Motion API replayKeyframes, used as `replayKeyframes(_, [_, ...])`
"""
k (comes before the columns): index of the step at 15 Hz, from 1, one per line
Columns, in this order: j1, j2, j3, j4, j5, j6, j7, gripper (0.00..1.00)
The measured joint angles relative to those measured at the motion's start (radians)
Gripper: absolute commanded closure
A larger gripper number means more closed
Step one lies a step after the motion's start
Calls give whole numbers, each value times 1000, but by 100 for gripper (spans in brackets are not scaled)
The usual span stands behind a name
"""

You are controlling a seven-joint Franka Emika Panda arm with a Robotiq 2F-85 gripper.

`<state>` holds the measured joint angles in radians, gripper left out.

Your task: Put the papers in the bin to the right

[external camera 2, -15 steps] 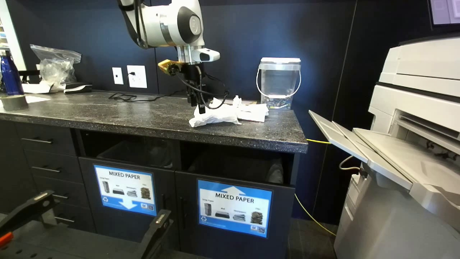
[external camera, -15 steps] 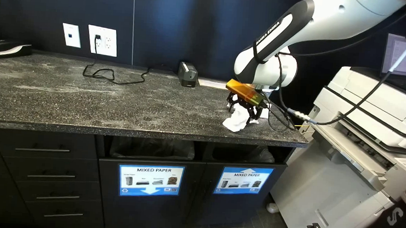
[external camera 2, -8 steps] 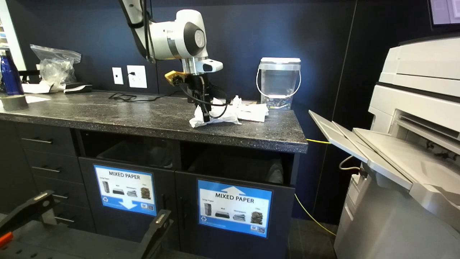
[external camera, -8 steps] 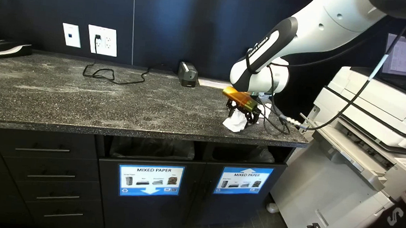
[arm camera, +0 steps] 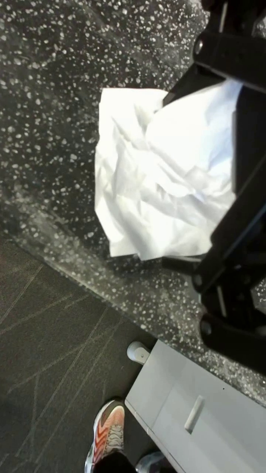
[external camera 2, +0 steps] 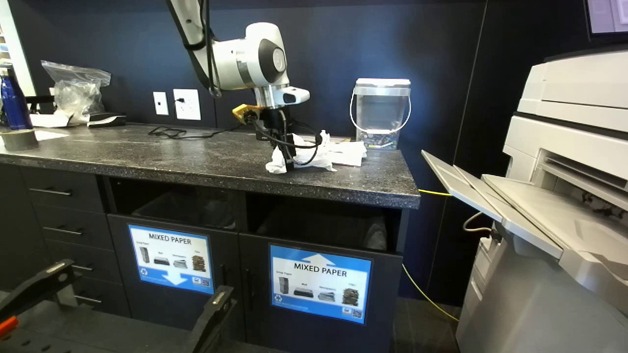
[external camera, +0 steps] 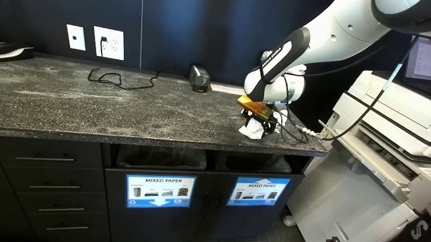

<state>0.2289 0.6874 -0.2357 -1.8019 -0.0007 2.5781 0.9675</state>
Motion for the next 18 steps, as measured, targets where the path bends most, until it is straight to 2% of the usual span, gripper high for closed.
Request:
replayKeyframes(3, [0,3,-7,7,-31,0,3,58])
replayKeyframes(6, [0,5,-13,12,-58,0,5,78])
replayKeyframes(10, [0,5,-15,14,-102,0,2,86])
replayKeyframes(12, [0,2,-11,13,-115,1,-29,82])
replayKeyframes(15, [-18,-14,20,-8,-115,10,-155,80])
replayKeyframes(18, [-49,-60,68,-78,-115,28,-305,81])
